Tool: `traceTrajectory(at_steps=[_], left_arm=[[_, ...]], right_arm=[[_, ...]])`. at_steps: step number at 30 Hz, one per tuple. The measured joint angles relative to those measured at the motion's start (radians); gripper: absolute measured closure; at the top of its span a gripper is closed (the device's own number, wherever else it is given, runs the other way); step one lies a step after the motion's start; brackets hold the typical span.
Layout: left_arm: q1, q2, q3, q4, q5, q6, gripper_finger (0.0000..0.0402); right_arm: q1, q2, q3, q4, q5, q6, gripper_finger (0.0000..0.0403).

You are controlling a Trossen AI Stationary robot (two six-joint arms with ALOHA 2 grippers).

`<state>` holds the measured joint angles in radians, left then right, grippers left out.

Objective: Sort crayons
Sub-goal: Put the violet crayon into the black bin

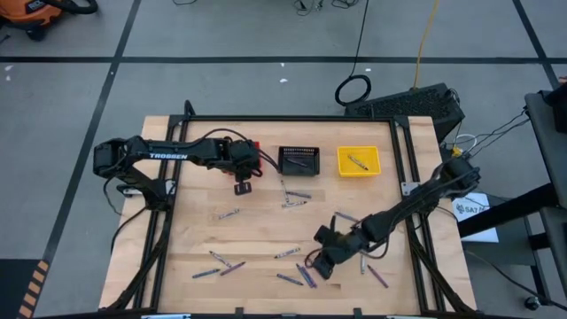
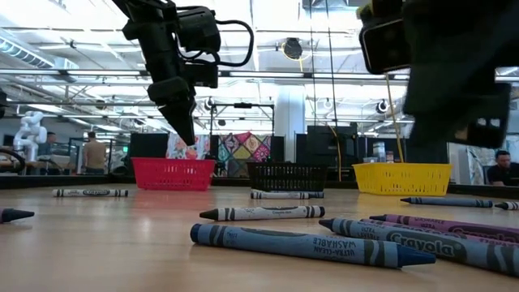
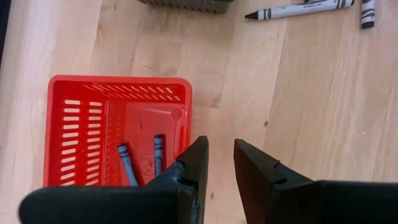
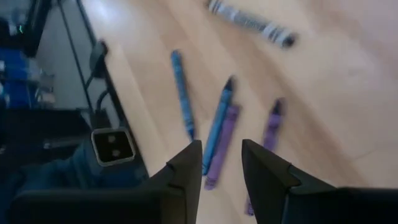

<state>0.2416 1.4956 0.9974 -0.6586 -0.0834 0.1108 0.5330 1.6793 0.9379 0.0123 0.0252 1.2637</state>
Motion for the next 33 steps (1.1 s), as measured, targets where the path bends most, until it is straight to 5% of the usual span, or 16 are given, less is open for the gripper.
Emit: traceTrajectory(at_steps=[10, 18, 33], left_arm=[[0.0, 0.0, 0.0, 0.001, 0.0, 0.0, 0.0326], [0.0, 0.0, 0.0, 0.003, 0.0, -0.001, 0.0326], [0.0, 0.0, 0.0, 0.005, 0.0, -0.002, 0.0326]], right_arm=[[-0.001, 0.13, 0.202, -0.266, -0.053, -0.106, 0.0304], [-0.006, 0.136, 0.213, -0.403, -0.027, -0.092, 0.0305], [0.029, 0.188, 0.213, -0.351, 0.001, -0.044, 0.0305]])
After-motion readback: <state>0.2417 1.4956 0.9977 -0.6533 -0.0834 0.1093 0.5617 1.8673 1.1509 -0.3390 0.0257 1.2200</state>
